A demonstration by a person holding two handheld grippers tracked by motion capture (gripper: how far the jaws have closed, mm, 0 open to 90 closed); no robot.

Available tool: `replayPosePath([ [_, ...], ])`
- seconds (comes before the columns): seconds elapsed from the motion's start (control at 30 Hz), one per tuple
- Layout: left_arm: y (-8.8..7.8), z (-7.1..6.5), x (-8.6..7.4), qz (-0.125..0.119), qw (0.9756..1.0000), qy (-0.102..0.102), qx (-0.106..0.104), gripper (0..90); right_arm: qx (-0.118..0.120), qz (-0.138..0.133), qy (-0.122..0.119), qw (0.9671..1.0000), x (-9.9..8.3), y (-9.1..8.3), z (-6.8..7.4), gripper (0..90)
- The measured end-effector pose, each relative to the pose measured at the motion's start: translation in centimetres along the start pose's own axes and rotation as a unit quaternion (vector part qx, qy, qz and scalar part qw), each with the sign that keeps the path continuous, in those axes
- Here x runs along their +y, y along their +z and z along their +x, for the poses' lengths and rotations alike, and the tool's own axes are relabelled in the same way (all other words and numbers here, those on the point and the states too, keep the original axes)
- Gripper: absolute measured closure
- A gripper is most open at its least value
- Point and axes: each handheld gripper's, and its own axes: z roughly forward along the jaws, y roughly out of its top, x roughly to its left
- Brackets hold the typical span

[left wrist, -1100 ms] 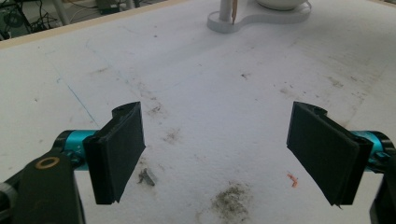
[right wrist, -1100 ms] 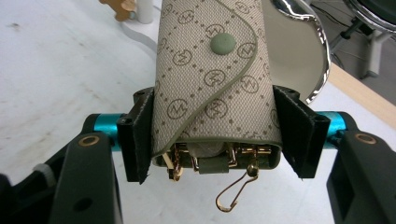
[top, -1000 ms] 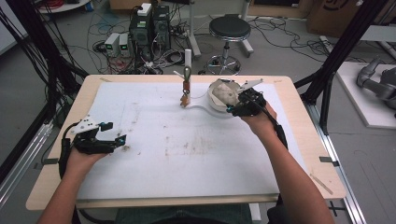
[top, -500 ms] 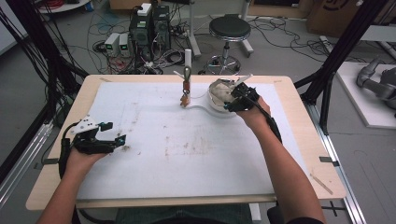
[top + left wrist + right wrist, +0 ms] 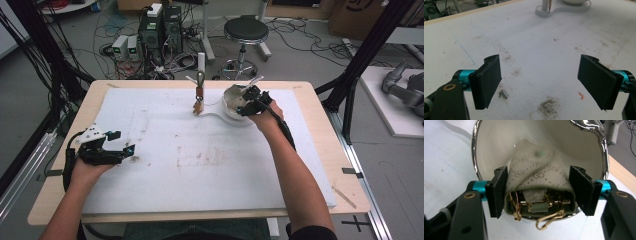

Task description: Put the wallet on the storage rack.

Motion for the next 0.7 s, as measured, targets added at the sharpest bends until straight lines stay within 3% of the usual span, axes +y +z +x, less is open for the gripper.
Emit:
replayPosePath([
  [0.27,0.1,0.0,0.0,0.003,1.0000,0.003,-0.002,19.0,-0.001,-0.023,0.020,0.9995,-0.1,-0.7,-0.3,25.5],
  [0.4,0.1,-0.1,0.0,0.001,1.0000,0.001,-0.003,19.0,0.014,-0.048,0.036,0.9981,-0.7,-2.4,-0.9,22.1],
  [0.7,0.3,-0.2,0.3,-0.002,1.0000,0.006,-0.007,19.0,0.033,-0.062,0.053,0.9961,-1.8,-5.2,-1.2,21.0],
])
